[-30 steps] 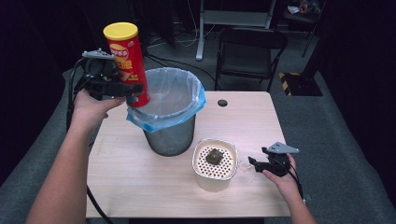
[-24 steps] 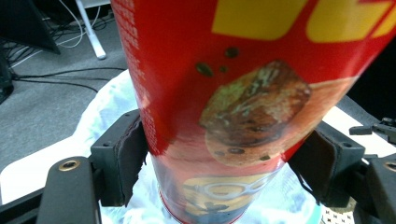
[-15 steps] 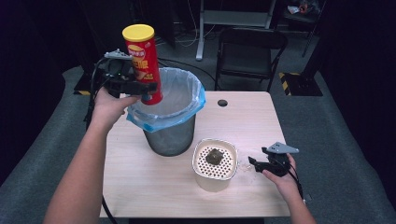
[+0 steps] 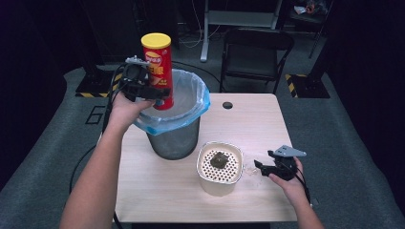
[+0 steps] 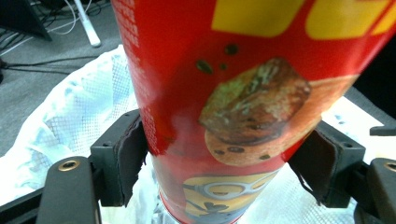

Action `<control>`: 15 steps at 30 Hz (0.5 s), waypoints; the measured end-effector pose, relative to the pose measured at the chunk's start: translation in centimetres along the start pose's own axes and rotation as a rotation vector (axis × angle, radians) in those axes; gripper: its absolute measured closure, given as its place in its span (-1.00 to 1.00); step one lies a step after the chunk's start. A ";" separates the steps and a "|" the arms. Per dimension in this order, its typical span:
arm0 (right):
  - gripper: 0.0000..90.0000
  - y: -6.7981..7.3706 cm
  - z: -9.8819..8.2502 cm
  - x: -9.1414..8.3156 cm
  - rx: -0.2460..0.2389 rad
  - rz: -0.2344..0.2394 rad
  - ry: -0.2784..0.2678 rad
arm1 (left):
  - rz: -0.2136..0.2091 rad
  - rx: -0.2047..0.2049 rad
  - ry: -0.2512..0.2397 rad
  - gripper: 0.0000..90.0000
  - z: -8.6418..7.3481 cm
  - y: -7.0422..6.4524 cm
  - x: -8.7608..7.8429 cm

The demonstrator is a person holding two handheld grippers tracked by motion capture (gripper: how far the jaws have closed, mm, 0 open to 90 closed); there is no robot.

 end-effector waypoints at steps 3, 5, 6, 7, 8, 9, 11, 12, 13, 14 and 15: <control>-0.44 0.0 0.0 0.0 -0.001 0.001 0.003 | -0.001 0.003 0.019 -0.47 -0.1 -0.1 0.3; -0.44 -0.1 -0.1 0.0 -0.002 0.004 0.005 | -0.004 0.004 0.032 -0.47 -0.2 -0.2 0.5; -0.44 -0.1 -0.1 0.0 -0.004 0.004 0.004 | -0.007 0.010 0.045 -0.47 -0.3 -0.2 0.6; -0.44 0.0 0.0 0.0 -0.002 0.003 0.002 | -0.005 0.007 0.046 -0.47 -0.3 -0.2 0.7; -0.44 0.0 0.0 0.0 -0.002 0.001 0.001 | -0.001 0.006 0.047 -0.47 -0.4 -0.2 0.8; -0.44 0.0 0.0 0.0 -0.002 0.002 -0.002 | -0.003 0.005 0.047 -0.47 -0.4 -0.2 0.9; -0.44 0.0 0.0 0.0 -0.003 0.003 -0.004 | -0.002 0.001 0.052 -0.47 -0.5 -0.2 1.0; -0.44 0.0 0.0 0.0 -0.003 0.002 -0.003 | 0.001 0.003 0.059 -0.47 -0.6 -0.1 1.1; -0.44 0.1 0.0 0.0 -0.002 0.006 -0.001 | 0.007 -0.001 0.061 -0.47 -0.7 0.0 1.2; -0.44 0.1 0.0 0.0 -0.002 0.007 0.000 | 0.018 -0.005 0.053 -0.47 -0.7 0.1 1.2; -0.44 0.1 -0.1 0.0 -0.004 0.008 0.005 | 0.033 -0.021 0.035 -0.57 -0.6 0.2 1.1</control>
Point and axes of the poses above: each handheld gripper's, and its own axes: x roughly forward along the jaws, z roughly out of its top, y roughly to its left, the point moved 9 cm from there along x, roughly forward along the jaws, and after that the axes turned 9 degrees about x, right-handed, at the moved point
